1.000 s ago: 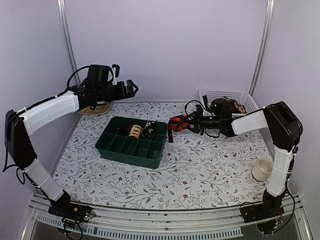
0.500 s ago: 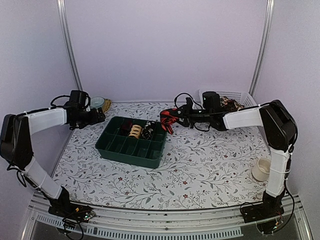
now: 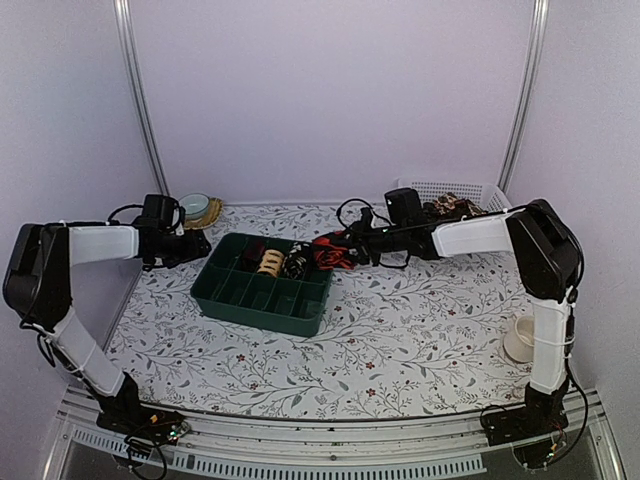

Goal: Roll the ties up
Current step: Move the storage box to the center of the board.

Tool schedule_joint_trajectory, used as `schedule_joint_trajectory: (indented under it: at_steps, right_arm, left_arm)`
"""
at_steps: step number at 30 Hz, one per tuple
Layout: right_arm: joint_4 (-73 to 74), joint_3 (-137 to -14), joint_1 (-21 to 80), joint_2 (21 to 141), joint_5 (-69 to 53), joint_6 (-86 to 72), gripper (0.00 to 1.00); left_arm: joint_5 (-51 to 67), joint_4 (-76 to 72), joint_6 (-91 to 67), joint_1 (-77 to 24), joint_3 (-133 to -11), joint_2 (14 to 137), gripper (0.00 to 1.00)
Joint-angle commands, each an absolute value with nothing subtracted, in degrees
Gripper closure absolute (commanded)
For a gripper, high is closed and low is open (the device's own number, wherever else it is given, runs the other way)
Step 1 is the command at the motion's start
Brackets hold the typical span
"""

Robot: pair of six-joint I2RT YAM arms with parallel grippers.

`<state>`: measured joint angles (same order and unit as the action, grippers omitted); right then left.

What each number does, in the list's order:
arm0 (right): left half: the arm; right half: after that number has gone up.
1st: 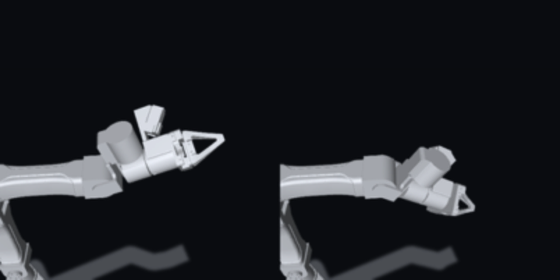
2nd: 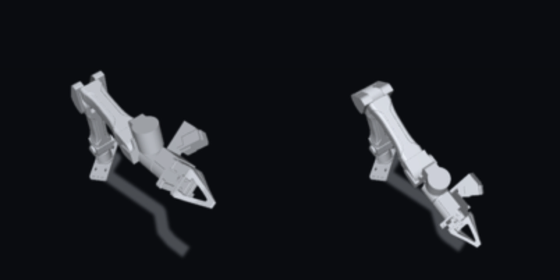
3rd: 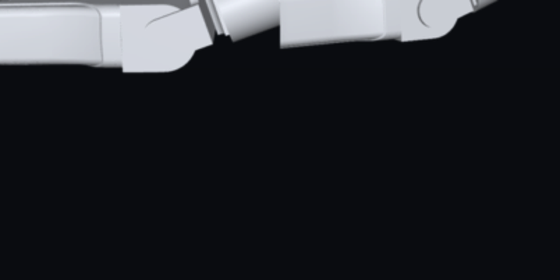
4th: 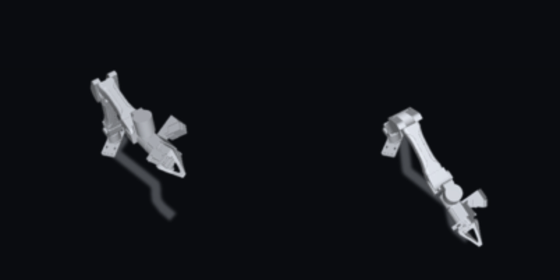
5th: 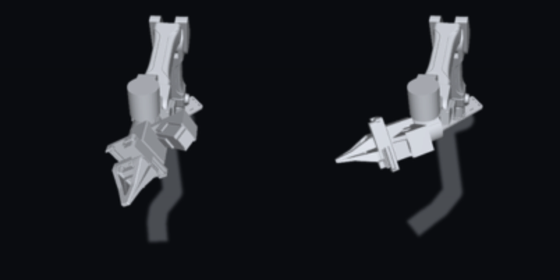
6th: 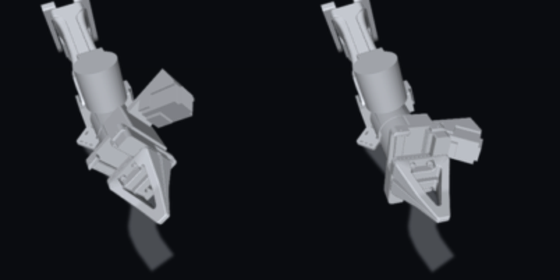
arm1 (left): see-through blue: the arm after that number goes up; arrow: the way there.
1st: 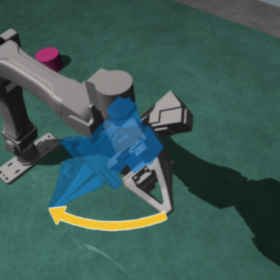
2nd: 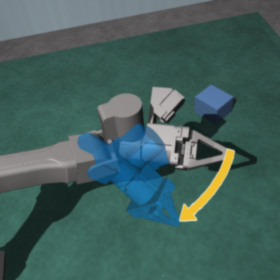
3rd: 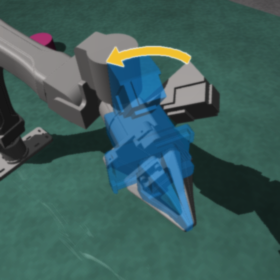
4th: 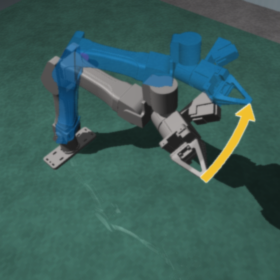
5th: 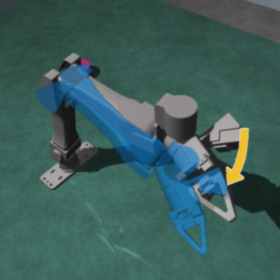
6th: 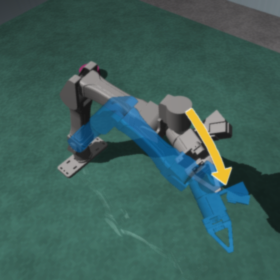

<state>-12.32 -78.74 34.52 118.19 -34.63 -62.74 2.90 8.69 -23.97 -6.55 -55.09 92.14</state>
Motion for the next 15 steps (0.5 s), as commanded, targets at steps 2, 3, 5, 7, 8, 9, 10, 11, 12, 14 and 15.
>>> schedule_joint_trajectory:
  at_steps: [2,3,5,7,8,9,10,11,12,14,15]
  right_arm:
    - [-3.74,-83.07,36.13,122.32,-29.18,-59.70,0.67]
    - [-2.29,-83.64,36.29,122.37,-28.28,-59.29,0.67]
    - [0.40,-84.82,36.78,122.39,-26.17,-58.21,0.67]
    - [3.31,-85.53,37.24,122.28,-24.40,-57.19,0.67]
    - [4.27,-85.66,37.37,122.18,-23.65,-56.85,0.67]
    - [5.13,-85.92,37.48,122.17,-23.03,-56.60,0.67]
    - [6.31,-86.21,37.71,122.17,-22.43,-56.16,0.67]
    - [7.25,-86.42,37.85,122.17,-21.82,-55.90,0.67]
    - [8.16,-86.59,38.02,122.12,-21.27,-55.55,0.67]
    - [9.81,-87.14,38.50,122.36,-20.13,-55.09,0.68]
    - [11.09,-87.75,38.78,122.59,-19.52,-54.75,0.68]
  left_arm:
    - [6.71,4.39,-25.13,-6.00,-52.02,93.31,0.31]
    - [7.54,3.64,-25.65,-6.05,-51.30,93.34,0.33]
    - [9.11,2.10,-26.56,-6.19,-49.72,93.22,0.37]
    - [11.30,0.09,-27.69,-6.45,-47.68,92.74,0.44]
    - [11.88,-0.58,-28.22,-6.88,-46.77,92.32,0.45]
    - [12.13,-1.23,-28.73,-7.31,-45.83,91.77,0.46]
    - [12.06,-1.70,-29.20,-7.89,-44.98,91.12,0.47]
    - [11.93,-2.11,-29.98,-8.87,-44.25,90.39,0.48]
    - [11.82,-2.42,-30.62,-9.67,-43.51,89.58,0.48]
    - [11.19,-3.03,-31.69,-11.47,-42.12,87.87,0.49]
    - [10.56,-3.07,-32.30,-12.47,-41.61,86.99,0.50]
